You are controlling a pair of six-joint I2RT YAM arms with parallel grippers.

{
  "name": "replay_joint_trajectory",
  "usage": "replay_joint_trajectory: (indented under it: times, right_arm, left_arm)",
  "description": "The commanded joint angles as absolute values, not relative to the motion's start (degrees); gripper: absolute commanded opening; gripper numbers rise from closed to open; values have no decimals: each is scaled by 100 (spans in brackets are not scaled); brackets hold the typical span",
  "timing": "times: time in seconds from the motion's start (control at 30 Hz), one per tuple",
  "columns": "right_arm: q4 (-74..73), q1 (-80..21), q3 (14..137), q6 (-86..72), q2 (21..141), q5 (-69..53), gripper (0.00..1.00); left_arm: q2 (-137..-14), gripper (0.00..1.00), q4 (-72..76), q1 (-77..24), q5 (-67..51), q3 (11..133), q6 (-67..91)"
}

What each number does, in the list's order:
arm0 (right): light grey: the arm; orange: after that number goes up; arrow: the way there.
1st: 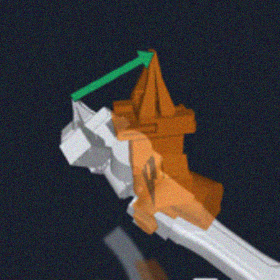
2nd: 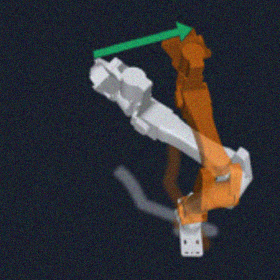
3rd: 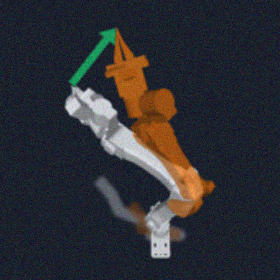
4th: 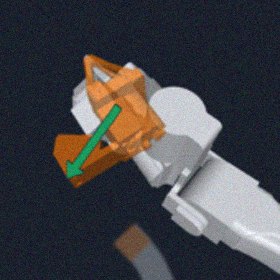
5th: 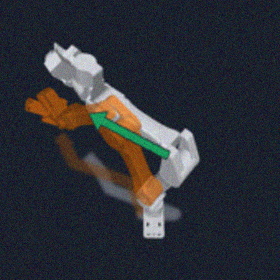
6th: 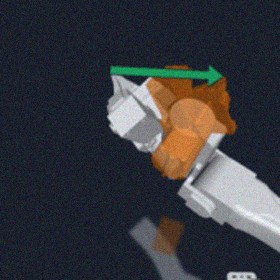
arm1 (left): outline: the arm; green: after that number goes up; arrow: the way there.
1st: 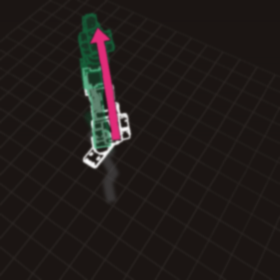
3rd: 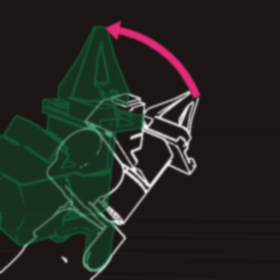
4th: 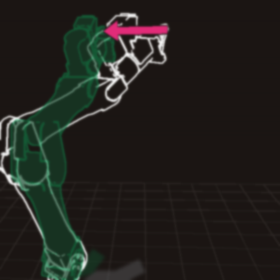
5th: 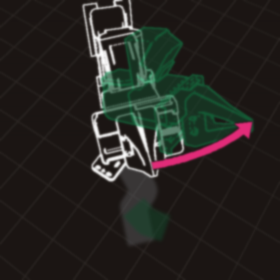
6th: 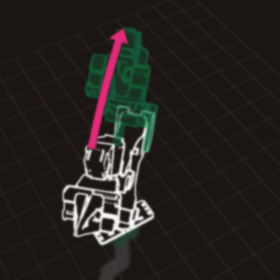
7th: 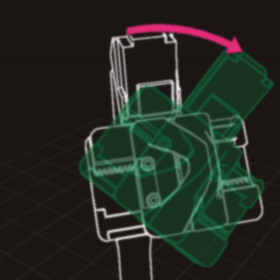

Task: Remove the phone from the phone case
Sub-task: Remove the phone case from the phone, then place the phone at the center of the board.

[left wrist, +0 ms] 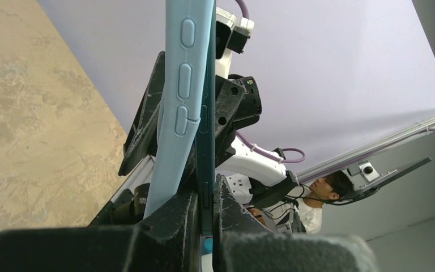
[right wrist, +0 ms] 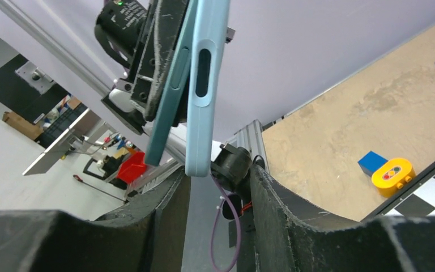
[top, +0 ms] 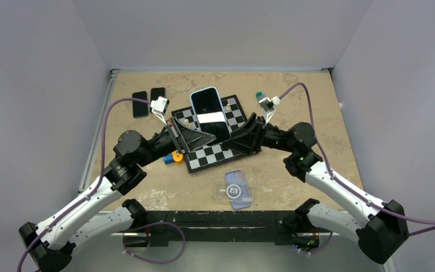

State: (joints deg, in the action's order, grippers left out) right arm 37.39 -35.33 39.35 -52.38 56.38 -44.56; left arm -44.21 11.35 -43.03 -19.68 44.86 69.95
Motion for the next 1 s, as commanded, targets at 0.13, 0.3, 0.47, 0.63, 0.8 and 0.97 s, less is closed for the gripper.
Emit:
replay_joint_trajectory:
  times: [0.13, 0.3, 0.47, 0.63, 0.8, 0.97]
  right_arm:
    - [4430, -3537, 4196, -5280, 5868, -4407, 43]
    - [5071, -3543, 4196, -5714, 6081, -4397, 43]
    - [5240, -3580, 4496, -5831, 6373, -4335, 24]
    - [4690, -3554, 4741, -5674, 6524, -3384, 0]
    - [3366, -3167, 5437, -5232, 6787, -2166, 0]
    - [2234, -2422, 6289, -4844, 7395, -1941, 0]
  left_arm:
    - [-4395, 0, 1869, -4263, -2003, 4699, 7173]
    - [-4410, 0, 1845, -4263, -2031, 4619, 7205]
    - [-4481, 0, 1863, -4270, -2237, 4573, 7221]
    - [-4558, 0, 1602, -4269, -2635, 4534, 7128]
    - [-4500, 0, 1243, -4263, -2979, 4260, 6975]
    - [-4220, 0, -467, -4059, -2711, 4539, 5937]
